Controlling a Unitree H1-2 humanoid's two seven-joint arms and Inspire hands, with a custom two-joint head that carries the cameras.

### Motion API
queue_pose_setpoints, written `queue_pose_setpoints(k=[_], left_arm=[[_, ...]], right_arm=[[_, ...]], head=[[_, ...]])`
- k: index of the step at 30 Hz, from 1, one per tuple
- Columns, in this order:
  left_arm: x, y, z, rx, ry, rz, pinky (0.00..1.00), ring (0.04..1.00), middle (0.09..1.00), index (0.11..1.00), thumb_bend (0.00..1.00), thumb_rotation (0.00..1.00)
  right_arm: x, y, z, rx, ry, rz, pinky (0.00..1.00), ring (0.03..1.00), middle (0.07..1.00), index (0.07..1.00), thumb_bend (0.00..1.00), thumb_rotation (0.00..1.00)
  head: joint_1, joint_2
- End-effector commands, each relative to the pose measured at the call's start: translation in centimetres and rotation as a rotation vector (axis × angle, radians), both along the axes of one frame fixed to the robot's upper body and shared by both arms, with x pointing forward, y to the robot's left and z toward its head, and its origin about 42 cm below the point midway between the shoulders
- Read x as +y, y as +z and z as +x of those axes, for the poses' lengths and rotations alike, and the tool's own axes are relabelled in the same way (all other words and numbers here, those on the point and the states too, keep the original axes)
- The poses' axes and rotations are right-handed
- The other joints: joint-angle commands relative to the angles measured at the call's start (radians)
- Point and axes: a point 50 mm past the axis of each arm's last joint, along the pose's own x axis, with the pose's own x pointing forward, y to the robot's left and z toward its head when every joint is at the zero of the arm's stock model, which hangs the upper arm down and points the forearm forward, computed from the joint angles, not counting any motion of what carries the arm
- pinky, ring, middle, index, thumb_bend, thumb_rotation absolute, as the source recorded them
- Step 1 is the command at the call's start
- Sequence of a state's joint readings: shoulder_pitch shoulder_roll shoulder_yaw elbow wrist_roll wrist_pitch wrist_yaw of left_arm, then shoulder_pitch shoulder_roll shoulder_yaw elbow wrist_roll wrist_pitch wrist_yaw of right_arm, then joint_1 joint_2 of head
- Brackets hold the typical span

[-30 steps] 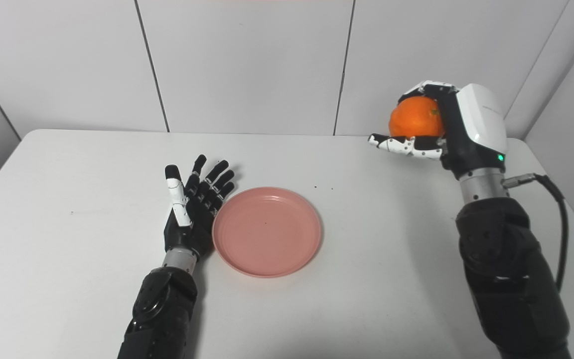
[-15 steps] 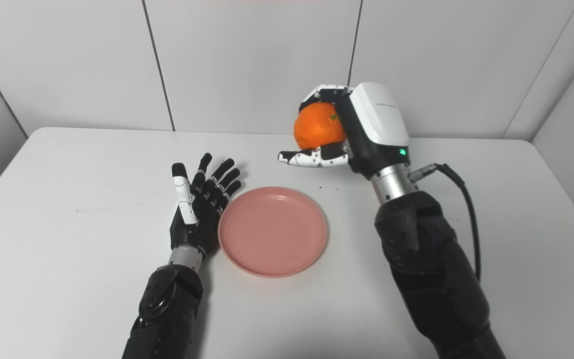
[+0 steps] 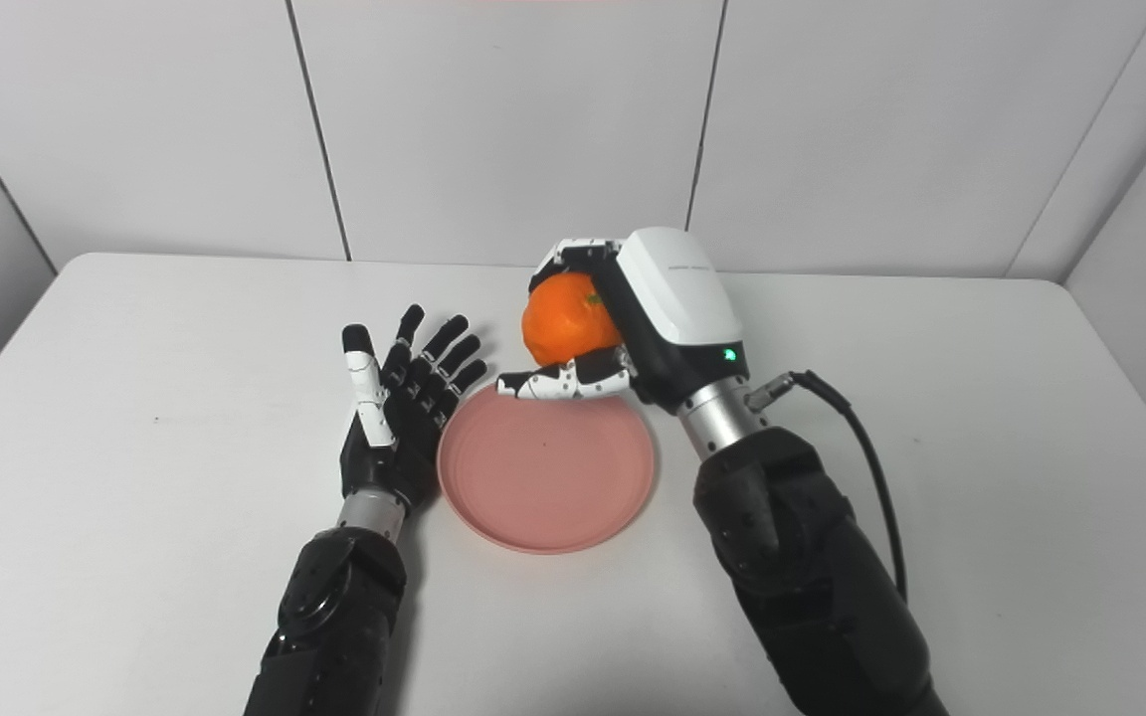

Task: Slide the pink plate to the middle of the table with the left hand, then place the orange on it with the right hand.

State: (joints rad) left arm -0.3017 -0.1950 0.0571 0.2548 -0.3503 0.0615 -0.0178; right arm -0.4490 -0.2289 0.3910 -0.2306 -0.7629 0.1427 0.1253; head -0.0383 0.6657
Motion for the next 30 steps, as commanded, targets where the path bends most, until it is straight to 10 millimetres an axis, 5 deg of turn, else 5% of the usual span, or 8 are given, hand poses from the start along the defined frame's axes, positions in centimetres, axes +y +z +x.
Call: queue_pose_setpoints(k=[1,20,30], left_arm=[[-1.2,-4.9,-2.9,0.243,-0.003,-0.012,0.83,0.849,0.849,0.972,0.94,0.99],[-2.2,-4.8,-3.2,0.254,-0.009,-0.023,0.92,0.848,0.840,0.980,0.96,0.99],[-2.5,-5.1,-3.3,0.256,-0.017,-0.019,0.91,0.840,0.826,0.978,0.97,0.99]], right_arm=[[0.3,1.3,0.1,-0.093,0.040,-0.005,0.16,0.220,0.306,0.318,0.65,0.24],[-0.6,-6.1,1.6,0.063,0.018,-0.055,0.20,0.258,0.345,0.357,0.64,0.33],[-0.6,-6.3,2.4,0.035,0.023,-0.052,0.23,0.290,0.379,0.370,0.66,0.33]], head=[[0.001,-0.001],[0.008,0.011],[0.009,0.006]])
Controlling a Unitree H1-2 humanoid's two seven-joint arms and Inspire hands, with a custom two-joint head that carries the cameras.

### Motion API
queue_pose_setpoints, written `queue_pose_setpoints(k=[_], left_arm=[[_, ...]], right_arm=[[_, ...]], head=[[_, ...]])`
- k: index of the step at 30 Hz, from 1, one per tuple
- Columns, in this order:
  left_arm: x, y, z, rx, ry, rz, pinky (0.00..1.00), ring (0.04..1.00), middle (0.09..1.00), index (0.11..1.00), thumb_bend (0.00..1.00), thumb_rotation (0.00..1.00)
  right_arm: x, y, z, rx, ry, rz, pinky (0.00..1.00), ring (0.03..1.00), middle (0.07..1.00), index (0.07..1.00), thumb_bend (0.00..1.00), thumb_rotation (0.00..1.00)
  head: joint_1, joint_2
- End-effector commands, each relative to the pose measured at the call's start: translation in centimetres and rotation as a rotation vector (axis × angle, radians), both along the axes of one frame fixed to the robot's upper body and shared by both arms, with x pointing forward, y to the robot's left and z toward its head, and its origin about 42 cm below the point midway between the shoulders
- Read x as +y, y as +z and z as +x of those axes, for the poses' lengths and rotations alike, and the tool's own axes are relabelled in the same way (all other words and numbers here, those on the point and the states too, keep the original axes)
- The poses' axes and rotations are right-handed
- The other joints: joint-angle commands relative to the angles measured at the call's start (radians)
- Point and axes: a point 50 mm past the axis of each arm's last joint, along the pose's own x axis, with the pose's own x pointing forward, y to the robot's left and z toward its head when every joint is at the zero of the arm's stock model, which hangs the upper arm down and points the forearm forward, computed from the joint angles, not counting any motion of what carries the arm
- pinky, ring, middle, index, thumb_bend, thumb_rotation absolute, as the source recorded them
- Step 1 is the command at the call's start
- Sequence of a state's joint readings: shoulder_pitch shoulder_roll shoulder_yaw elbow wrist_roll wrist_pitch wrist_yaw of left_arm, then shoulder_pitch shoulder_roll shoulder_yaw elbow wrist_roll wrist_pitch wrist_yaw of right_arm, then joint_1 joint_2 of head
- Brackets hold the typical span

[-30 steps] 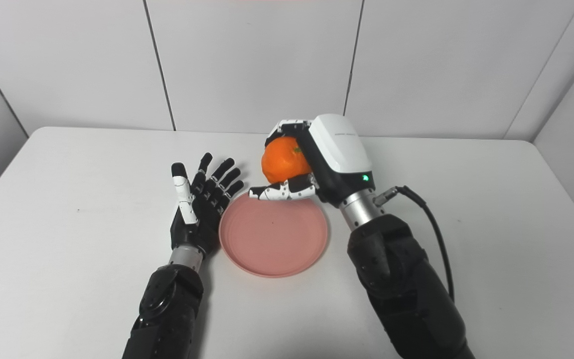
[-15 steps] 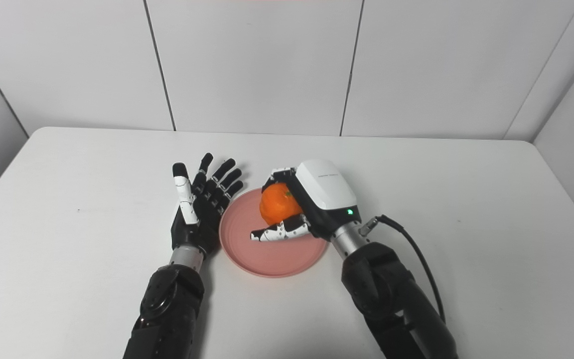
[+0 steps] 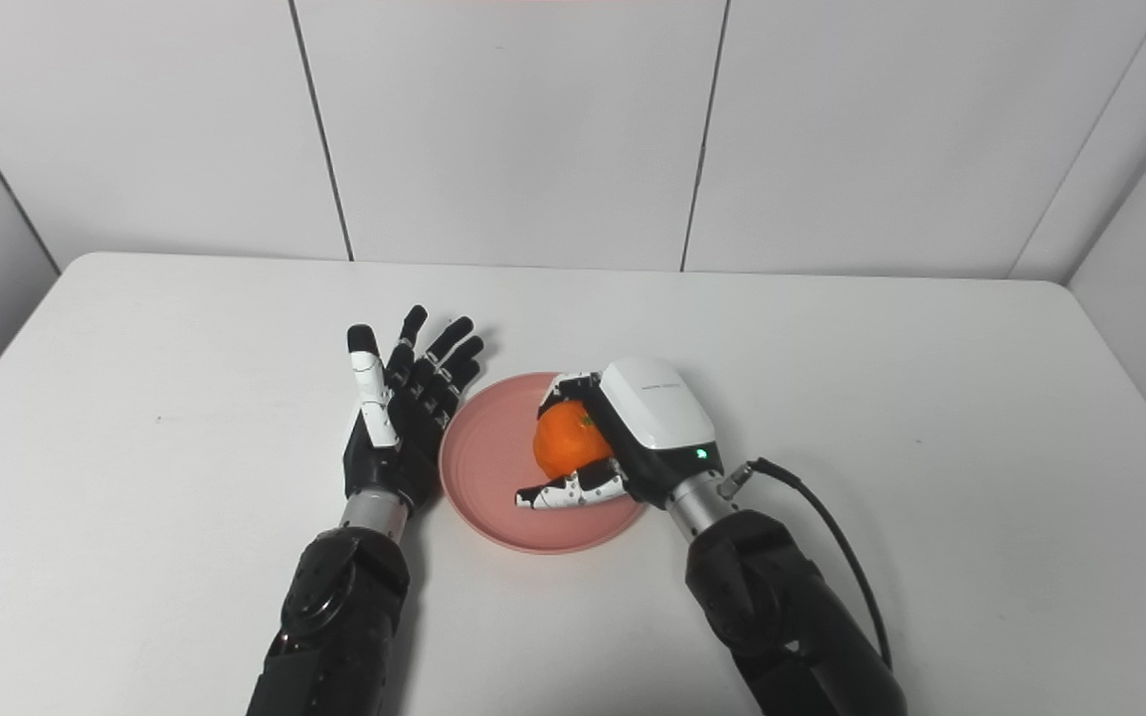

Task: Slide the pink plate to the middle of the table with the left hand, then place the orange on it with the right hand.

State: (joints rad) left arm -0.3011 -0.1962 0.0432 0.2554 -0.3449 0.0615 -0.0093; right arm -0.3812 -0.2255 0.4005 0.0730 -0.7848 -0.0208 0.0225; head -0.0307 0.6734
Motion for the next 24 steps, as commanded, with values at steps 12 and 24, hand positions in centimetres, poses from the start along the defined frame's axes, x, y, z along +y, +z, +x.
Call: queue_pose_setpoints(k=[12,24], left_arm=[[-2.48,-5.19,-3.51,0.262,-0.014,-0.028,0.86,0.845,0.826,0.975,0.95,1.00],[-2.60,-5.05,-3.35,0.254,-0.019,-0.032,0.91,0.861,0.844,0.986,0.95,1.00]], right_arm=[[0.65,3.45,1.09,-0.119,0.050,0.031,0.26,0.327,0.419,0.423,0.67,0.35],[0.06,3.22,1.22,-0.085,0.021,-0.076,0.83,0.855,0.847,0.745,0.92,0.58]], head=[[0.004,-0.001],[0.009,0.003]])
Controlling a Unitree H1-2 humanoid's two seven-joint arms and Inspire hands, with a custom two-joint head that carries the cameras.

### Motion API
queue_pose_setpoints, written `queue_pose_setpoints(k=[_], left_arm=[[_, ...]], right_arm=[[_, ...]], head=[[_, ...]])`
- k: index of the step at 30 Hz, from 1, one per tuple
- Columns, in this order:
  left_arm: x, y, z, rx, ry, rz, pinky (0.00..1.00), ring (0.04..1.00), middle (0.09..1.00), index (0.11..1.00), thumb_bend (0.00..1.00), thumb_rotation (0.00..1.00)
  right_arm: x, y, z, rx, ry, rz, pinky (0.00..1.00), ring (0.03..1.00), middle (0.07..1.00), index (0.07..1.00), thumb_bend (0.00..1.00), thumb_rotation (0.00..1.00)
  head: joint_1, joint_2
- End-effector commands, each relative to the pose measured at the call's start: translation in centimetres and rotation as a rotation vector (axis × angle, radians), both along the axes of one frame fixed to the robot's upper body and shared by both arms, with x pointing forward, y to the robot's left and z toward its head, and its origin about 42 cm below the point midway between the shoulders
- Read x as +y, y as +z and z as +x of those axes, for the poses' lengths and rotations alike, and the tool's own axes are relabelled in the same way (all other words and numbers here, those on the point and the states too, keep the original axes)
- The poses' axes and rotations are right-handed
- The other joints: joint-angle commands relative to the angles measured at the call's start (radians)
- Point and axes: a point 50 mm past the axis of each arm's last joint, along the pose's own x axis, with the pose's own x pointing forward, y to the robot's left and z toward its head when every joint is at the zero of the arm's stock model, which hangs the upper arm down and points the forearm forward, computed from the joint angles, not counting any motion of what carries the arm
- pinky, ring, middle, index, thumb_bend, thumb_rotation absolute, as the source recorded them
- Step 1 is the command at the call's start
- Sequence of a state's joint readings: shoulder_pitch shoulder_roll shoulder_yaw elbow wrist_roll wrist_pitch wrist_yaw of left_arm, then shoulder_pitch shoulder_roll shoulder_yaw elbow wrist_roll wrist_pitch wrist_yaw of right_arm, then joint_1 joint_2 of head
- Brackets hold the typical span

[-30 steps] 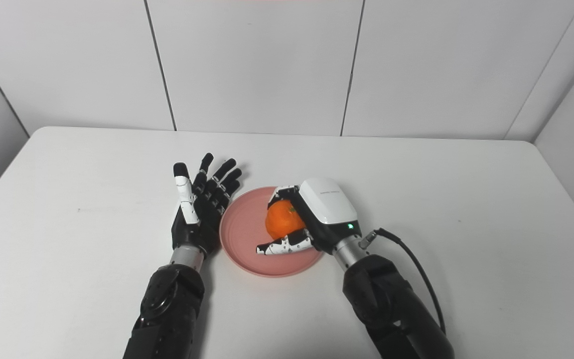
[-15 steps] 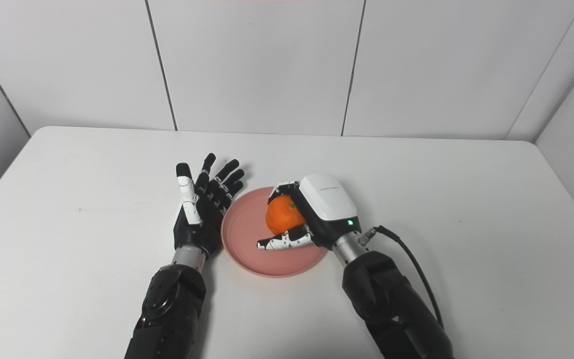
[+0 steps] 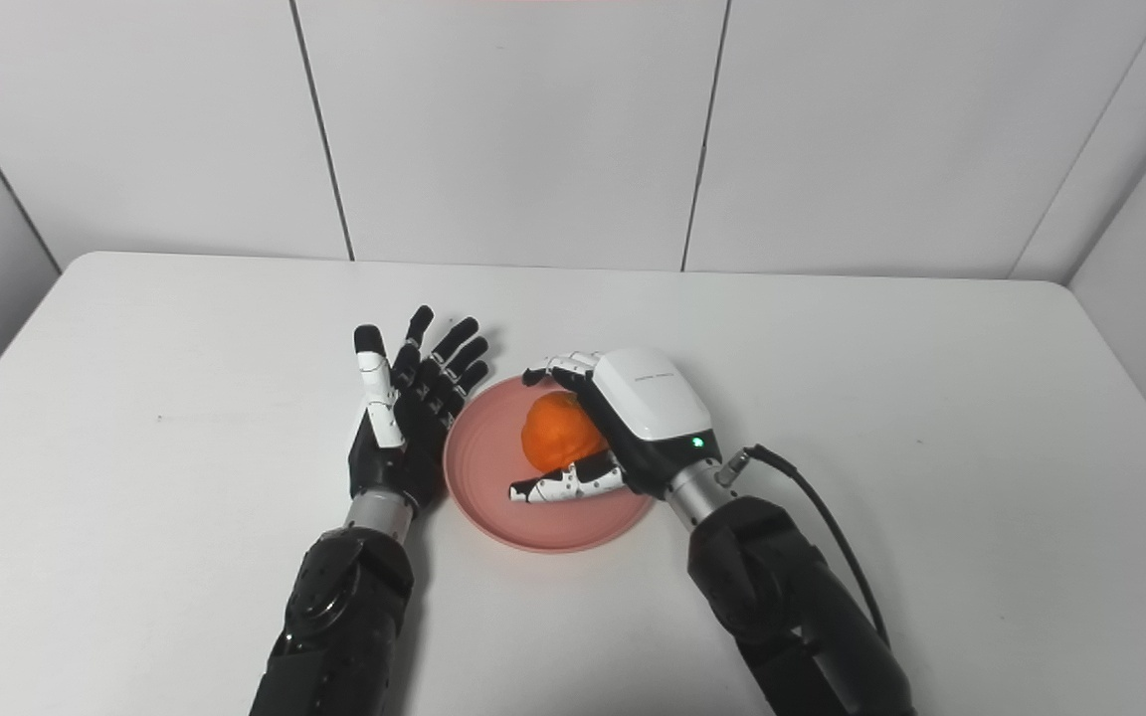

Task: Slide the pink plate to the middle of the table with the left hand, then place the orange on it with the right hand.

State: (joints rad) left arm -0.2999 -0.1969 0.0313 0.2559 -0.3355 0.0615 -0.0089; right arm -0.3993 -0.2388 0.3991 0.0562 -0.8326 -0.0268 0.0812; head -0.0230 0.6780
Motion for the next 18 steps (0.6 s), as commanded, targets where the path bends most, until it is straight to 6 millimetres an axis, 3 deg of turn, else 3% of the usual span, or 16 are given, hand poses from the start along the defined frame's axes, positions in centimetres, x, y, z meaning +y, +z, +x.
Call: queue_pose_setpoints(k=[1,2,6,15,18], left_arm=[[-2.3,-5.0,-3.3,0.254,-0.007,-0.046,0.91,0.865,0.850,0.989,0.95,1.00],[-2.3,-5.0,-3.3,0.253,-0.008,-0.048,0.93,0.872,0.863,0.994,0.95,1.00],[-2.3,-4.9,-3.2,0.252,-0.011,-0.048,0.93,0.875,0.864,0.996,0.95,1.00],[-2.3,-4.9,-3.1,0.249,-0.002,-0.044,0.92,0.862,0.853,0.990,0.94,1.00],[-1.9,-4.5,-2.7,0.223,0.020,-0.031,0.92,0.875,0.859,0.976,0.95,1.00]], right_arm=[[0.1,2.3,0.9,-0.066,-0.007,-0.028,0.90,0.898,0.880,0.767,0.92,0.63],[0.1,2.2,0.9,-0.062,-0.015,-0.055,0.97,0.959,0.928,0.800,0.95,0.72],[0.0,2.0,0.9,-0.044,-0.032,-0.101,1.00,0.997,0.975,0.836,0.97,0.82],[-0.3,2.7,1.0,-0.067,-0.030,-0.060,1.00,0.999,0.982,0.854,0.92,0.86],[-0.8,3.5,1.4,-0.088,-0.034,0.093,0.96,0.960,0.949,0.848,0.86,0.90]], head=[[0.001,0.000],[0.001,0.000],[-0.001,-0.001],[0.000,-0.003],[0.000,-0.003]])
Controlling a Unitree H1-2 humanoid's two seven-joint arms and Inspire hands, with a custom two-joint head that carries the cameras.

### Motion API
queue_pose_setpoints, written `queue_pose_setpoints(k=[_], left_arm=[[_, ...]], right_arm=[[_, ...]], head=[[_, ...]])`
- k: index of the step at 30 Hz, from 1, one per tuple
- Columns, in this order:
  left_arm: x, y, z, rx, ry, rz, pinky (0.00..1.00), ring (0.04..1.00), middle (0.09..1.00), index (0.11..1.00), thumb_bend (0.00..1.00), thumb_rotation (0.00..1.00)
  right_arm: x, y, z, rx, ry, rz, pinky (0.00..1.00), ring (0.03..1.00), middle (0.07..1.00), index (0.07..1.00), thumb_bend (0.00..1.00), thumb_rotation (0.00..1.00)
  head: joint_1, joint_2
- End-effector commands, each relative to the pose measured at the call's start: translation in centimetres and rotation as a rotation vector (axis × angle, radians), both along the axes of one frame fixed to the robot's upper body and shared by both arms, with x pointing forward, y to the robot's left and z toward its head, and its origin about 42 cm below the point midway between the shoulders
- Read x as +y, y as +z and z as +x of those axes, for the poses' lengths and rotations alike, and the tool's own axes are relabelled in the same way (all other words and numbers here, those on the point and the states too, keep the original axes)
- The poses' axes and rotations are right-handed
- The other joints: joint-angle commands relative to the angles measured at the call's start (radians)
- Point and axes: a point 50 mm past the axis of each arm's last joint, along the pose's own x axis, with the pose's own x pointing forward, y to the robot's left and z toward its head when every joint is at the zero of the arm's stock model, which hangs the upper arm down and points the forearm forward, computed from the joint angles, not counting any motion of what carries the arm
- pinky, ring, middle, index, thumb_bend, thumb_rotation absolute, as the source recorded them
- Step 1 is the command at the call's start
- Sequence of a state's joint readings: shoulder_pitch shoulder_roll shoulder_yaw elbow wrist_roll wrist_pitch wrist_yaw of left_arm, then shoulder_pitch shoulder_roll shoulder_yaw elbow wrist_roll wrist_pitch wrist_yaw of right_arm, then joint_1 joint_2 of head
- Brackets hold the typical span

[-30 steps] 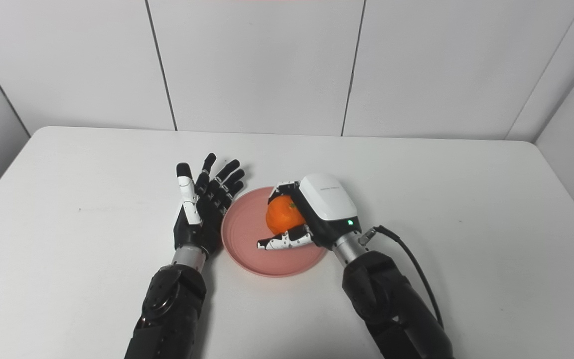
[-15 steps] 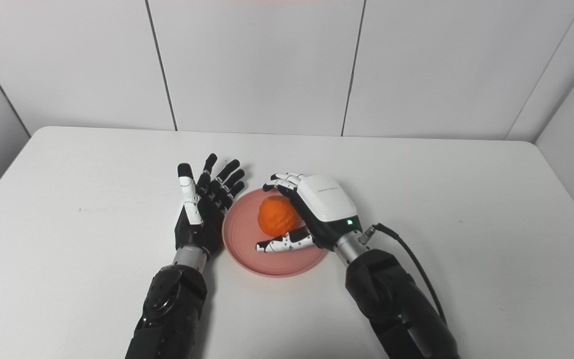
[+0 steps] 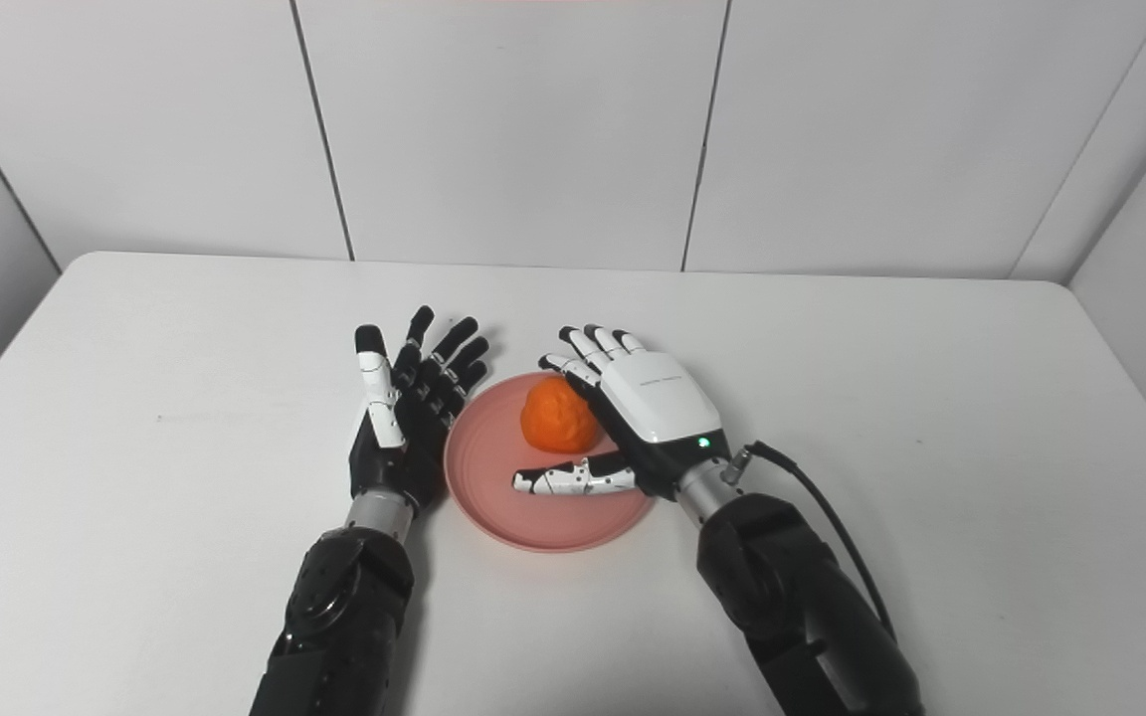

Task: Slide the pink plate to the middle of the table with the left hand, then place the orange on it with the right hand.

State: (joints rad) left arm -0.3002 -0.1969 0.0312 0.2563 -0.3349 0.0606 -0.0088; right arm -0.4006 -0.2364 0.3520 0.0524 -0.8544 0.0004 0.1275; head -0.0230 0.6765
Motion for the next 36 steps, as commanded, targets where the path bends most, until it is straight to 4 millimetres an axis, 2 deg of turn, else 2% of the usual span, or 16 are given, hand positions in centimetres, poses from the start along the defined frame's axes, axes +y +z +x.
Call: queue_pose_setpoints(k=[1,5,7,11,13,18,23,26,28,31,36], left_arm=[[-1.7,-4.4,-2.6,0.211,0.026,-0.025,0.93,0.879,0.862,0.974,0.95,1.00],[-1.0,-3.5,-1.7,0.131,0.047,0.038,0.95,0.888,0.880,0.956,0.97,0.98],[-0.8,-3.3,-1.6,0.119,0.051,0.048,0.94,0.886,0.882,0.951,0.98,0.97],[0.5,-2.2,-0.3,0.016,0.087,0.147,0.93,0.887,0.891,0.935,0.97,0.96],[0.7,-2.1,-0.1,0.001,0.092,0.163,0.94,0.894,0.899,0.933,0.97,0.96],[1.8,-1.2,0.5,-0.081,0.135,0.285,0.98,0.915,0.928,0.931,0.98,0.96],[2.2,-0.9,0.6,-0.115,0.174,0.403,0.96,0.916,0.933,0.932,0.98,1.00],[2.2,-0.8,0.4,-0.162,0.222,0.471,1.00,0.987,0.979,0.961,0.94,0.98],[2.2,-0.9,0.4,-0.169,0.237,0.486,1.00,0.996,0.988,0.965,0.94,0.99],[2.0,-1.1,0.0,-0.154,0.266,0.520,1.00,1.000,0.998,0.988,0.93,1.00],[1.8,-1.4,-0.4,-0.116,0.263,0.518,1.00,1.000,1.000,1.000,0.94,1.00]], right_arm=[[0.1,3.3,1.0,-0.114,0.014,0.166,0.95,0.956,0.946,0.849,0.85,0.91],[-1.0,4.1,1.4,-0.032,-0.050,0.552,0.90,0.934,0.935,0.872,0.87,0.99],[-1.2,4.3,1.4,-0.013,-0.053,0.621,0.89,0.934,0.935,0.880,0.89,1.00],[-3.1,4.1,1.6,0.026,-0.100,1.026,0.89,0.919,0.925,0.892,0.88,1.00],[-3.4,4.0,1.6,0.041,-0.110,1.096,0.90,0.913,0.920,0.892,0.91,1.00],[-4.8,0.8,0.8,0.169,-0.192,1.378,0.95,0.940,0.930,0.904,0.95,1.00],[-5.1,-1.5,0.2,0.257,-0.256,1.539,0.96,0.947,0.951,0.925,0.95,1.00],[-5.0,-3.7,-0.4,0.329,-0.326,1.662,0.99,0.974,0.974,0.952,0.92,1.00],[-4.9,-4.1,-0.6,0.341,-0.343,1.684,0.99,0.974,0.975,0.954,0.91,1.00],[-4.4,-6.0,-1.1,0.399,-0.390,1.745,1.00,0.972,0.969,0.949,0.87,1.00],[-3.3,-8.3,-2.2,0.480,-0.420,1.742,1.00,0.979,0.986,0.973,0.83,1.00]], head=[[0.000,-0.001],[0.002,-0.001],[0.002,-0.001],[-0.004,-0.003],[-0.004,-0.003],[-0.003,-0.003],[-0.005,0.000],[-0.003,0.002],[-0.003,0.002],[-0.001,0.003],[-0.001,0.003]])
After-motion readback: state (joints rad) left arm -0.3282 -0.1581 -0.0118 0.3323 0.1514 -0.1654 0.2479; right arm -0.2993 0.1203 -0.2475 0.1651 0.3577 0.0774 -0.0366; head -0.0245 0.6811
